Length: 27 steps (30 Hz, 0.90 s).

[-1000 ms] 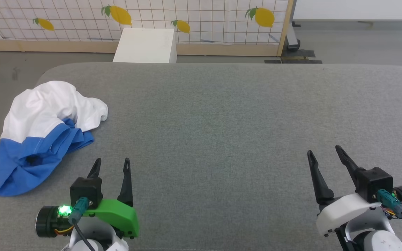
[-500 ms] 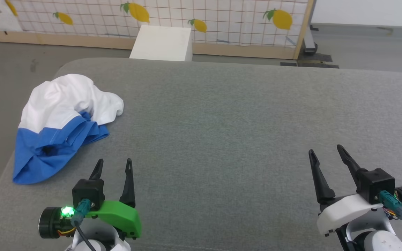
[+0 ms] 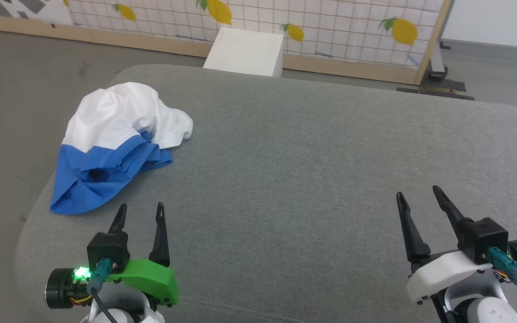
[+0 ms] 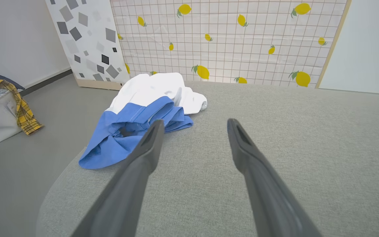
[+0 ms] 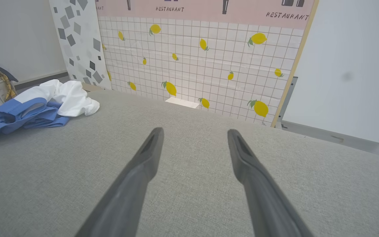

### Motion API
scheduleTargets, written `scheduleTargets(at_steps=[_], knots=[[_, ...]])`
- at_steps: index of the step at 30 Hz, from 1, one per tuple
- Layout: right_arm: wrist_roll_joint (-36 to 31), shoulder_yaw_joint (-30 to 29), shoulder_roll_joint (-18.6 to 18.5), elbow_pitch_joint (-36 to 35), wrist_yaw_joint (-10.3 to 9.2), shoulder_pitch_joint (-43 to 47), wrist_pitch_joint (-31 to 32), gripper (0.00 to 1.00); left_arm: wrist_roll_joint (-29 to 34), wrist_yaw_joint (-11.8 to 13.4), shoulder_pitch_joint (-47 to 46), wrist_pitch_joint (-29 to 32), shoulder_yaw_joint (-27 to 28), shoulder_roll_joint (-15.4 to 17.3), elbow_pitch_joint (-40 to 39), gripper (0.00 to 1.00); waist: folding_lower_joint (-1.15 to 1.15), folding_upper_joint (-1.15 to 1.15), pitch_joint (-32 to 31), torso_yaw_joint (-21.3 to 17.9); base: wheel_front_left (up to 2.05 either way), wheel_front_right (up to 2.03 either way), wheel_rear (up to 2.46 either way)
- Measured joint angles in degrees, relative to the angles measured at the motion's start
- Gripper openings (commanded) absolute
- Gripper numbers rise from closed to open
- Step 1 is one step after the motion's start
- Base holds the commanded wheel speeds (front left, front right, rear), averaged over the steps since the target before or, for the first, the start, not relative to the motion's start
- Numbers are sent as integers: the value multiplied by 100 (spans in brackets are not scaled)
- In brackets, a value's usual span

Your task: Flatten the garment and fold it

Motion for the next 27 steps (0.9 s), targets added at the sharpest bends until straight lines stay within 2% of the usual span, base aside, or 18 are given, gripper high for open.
scheduleTargets(at_steps=[27], knots=[[1, 42, 1, 16, 0, -2, -202, 100, -248, 181, 8, -324, -12, 55, 78, 100, 0, 0, 28, 849, 0, 0, 0]])
